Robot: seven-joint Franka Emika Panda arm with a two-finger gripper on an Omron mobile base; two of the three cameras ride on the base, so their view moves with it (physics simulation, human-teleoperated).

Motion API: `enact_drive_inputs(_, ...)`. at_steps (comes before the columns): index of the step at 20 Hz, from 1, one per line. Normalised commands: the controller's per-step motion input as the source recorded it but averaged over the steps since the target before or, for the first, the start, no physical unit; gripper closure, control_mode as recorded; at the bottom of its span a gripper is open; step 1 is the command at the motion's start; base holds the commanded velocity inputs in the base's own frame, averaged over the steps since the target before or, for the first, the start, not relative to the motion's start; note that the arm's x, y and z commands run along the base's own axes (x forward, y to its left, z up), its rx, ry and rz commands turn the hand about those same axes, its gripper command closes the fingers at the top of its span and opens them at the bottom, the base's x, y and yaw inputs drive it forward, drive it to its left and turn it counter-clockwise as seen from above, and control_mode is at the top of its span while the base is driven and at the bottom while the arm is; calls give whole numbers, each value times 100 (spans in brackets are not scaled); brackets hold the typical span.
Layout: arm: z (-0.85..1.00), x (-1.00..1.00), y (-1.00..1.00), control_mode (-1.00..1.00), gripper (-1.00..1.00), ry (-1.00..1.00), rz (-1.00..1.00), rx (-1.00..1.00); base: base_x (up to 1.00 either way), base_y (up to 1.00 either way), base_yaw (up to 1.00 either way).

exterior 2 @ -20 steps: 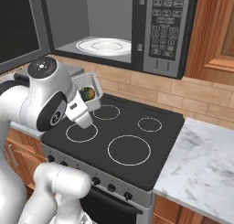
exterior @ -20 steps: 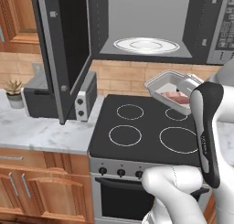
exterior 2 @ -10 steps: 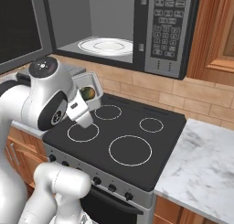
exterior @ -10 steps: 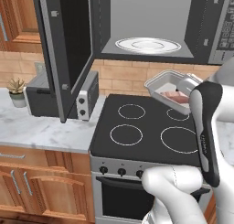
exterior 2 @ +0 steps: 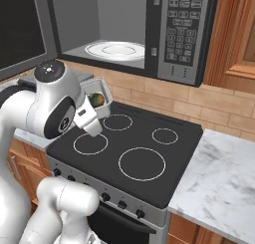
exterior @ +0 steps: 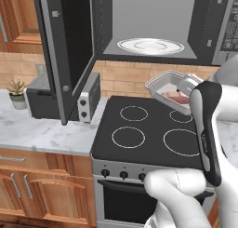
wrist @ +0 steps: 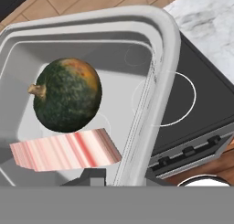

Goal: Place the tupperware containing the steak and squash meal in the microwave. Close the microwave door and press the start button to reheat the meal.

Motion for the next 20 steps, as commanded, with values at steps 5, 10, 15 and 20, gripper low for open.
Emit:
enact_drive_inputs(5, 10, 0, 0, -100, 100, 0, 0, 1, 0, 0, 0)
enact_drive_inputs(10, 30, 0, 0, -100, 100, 0, 0, 0, 0, 0, 0)
enact_drive_inputs(15, 49, 0, 2, -100, 100, -2, 0, 0, 0, 0, 0)
enact_drive_inputs(20, 59, 0, 27, -100, 100, -6, -1, -1, 0, 0, 0)
